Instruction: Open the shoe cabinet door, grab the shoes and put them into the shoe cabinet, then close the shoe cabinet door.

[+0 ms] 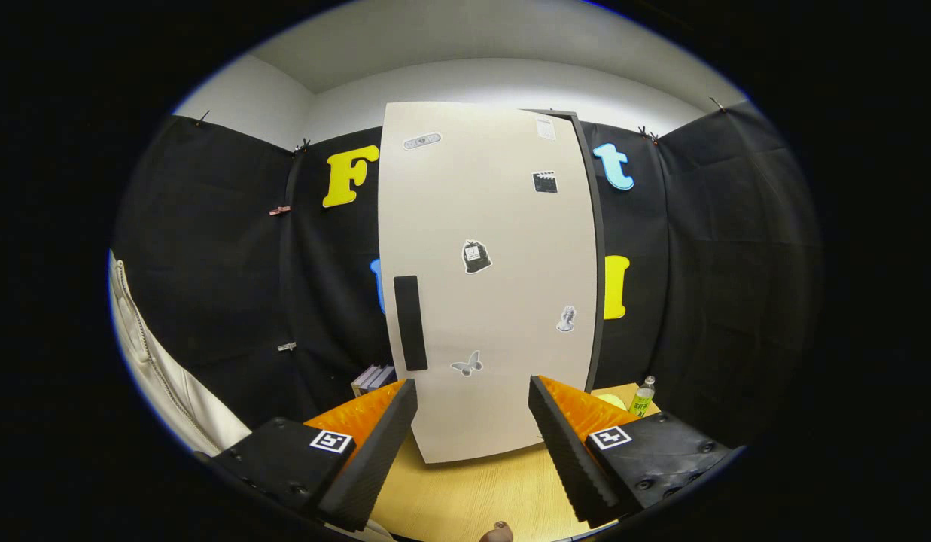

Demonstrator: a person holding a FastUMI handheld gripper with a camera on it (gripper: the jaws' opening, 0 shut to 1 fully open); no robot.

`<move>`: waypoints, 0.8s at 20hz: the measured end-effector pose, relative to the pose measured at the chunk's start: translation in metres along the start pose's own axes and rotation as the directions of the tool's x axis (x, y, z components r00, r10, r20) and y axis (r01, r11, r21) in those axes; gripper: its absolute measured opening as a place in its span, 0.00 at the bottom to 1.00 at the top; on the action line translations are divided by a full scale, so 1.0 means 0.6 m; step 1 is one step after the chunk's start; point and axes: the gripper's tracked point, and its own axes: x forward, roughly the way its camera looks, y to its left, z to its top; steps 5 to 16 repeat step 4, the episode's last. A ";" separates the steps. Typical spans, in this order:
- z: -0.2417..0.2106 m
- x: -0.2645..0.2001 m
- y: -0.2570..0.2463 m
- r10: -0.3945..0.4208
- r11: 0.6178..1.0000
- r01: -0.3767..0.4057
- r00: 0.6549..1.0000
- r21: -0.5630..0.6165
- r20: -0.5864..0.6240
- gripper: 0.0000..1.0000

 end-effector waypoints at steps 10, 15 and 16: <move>0.000 0.001 -0.005 -0.008 1.000 0.008 1.000 -0.004 -0.001 0.98; 0.000 0.001 -0.005 -0.008 1.000 0.008 1.000 -0.004 -0.001 0.98; 0.000 0.001 -0.005 -0.008 1.000 0.008 1.000 -0.004 -0.001 0.98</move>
